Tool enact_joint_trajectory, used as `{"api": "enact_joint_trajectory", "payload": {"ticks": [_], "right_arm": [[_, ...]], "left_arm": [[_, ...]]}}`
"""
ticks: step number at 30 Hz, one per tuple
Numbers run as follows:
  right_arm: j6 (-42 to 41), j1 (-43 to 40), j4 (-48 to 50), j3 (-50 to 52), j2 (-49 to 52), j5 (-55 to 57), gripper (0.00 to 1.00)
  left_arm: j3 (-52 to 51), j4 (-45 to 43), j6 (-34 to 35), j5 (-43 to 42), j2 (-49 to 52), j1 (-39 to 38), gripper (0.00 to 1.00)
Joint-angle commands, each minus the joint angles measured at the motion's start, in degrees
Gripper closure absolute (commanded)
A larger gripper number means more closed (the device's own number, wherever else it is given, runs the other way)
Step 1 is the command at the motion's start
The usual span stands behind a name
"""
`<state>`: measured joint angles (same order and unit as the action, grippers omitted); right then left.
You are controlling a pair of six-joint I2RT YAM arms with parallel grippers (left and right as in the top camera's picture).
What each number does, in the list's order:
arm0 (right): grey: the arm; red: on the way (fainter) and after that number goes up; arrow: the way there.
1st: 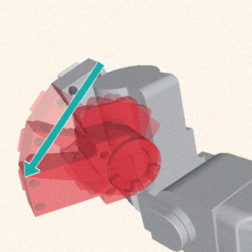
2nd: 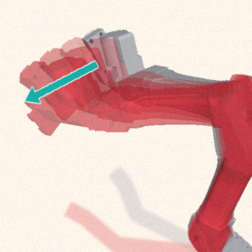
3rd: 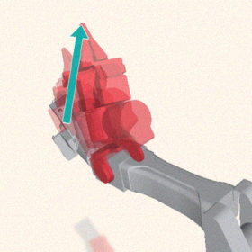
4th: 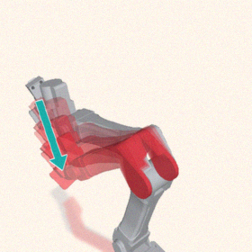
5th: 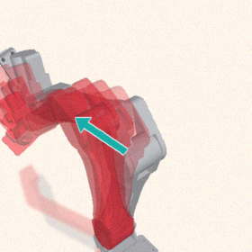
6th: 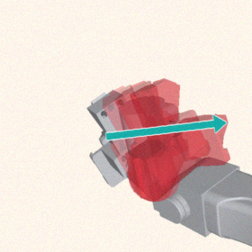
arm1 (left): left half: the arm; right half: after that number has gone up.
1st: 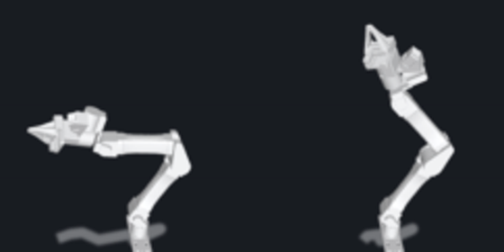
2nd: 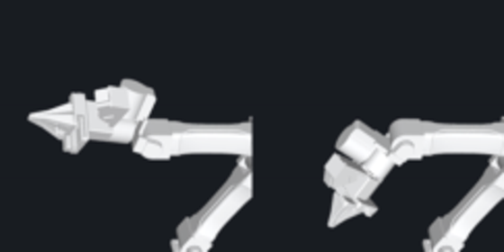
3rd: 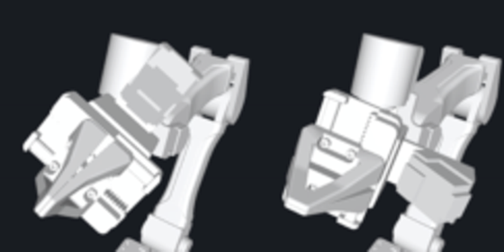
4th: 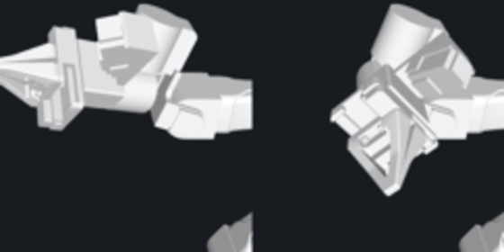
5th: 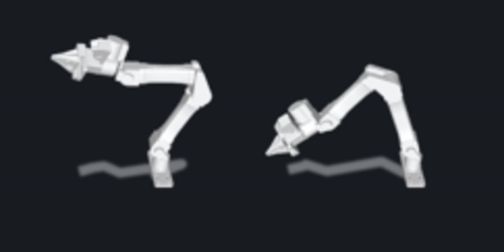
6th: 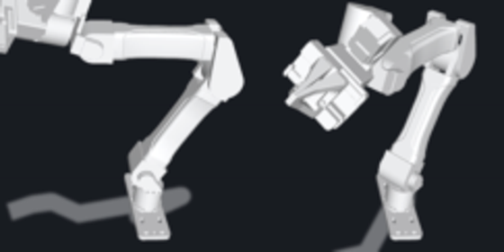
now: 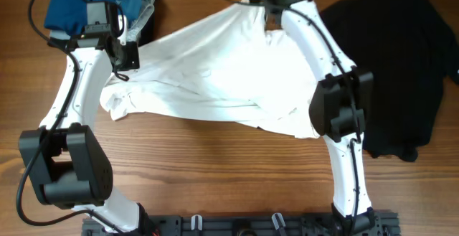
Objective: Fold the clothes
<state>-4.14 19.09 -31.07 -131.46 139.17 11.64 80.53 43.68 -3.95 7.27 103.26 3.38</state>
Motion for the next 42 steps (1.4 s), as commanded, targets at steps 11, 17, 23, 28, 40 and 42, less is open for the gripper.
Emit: {"api": "enact_joint_trajectory", "payload": {"ticks": [11,17,23,28,40,42], "right_arm": [[-1.57,-0.74,-42.36,-8.81,-13.75,-9.44,0.96],[-10.10,-0.52,-61.11,-6.62,-16.37,-11.56,0.96],[-14.14,-0.48,-61.07,7.45,-16.37,-9.49,0.96],[-13.29,-0.26,-59.12,19.63,-16.37,-9.81,0.47],[-2.95,2.89,-38.32,18.93,-13.55,-16.65,0.40],[-2.93,3.10,-38.80,20.92,-12.66,-16.63,0.42]], "left_arm": [[0.48,0.13,0.57,-0.17,-1.05,-0.09,0.96],[0.48,0.20,0.57,-0.17,-1.05,-0.09,0.96],[0.48,0.33,0.55,-0.17,-1.05,-0.09,0.96],[0.48,0.31,0.57,-0.17,-1.05,-0.09,0.96],[0.48,-0.74,0.59,-0.17,-1.05,-0.09,0.95],[0.48,-0.74,0.57,-0.20,-1.05,-0.09,0.95]]}}
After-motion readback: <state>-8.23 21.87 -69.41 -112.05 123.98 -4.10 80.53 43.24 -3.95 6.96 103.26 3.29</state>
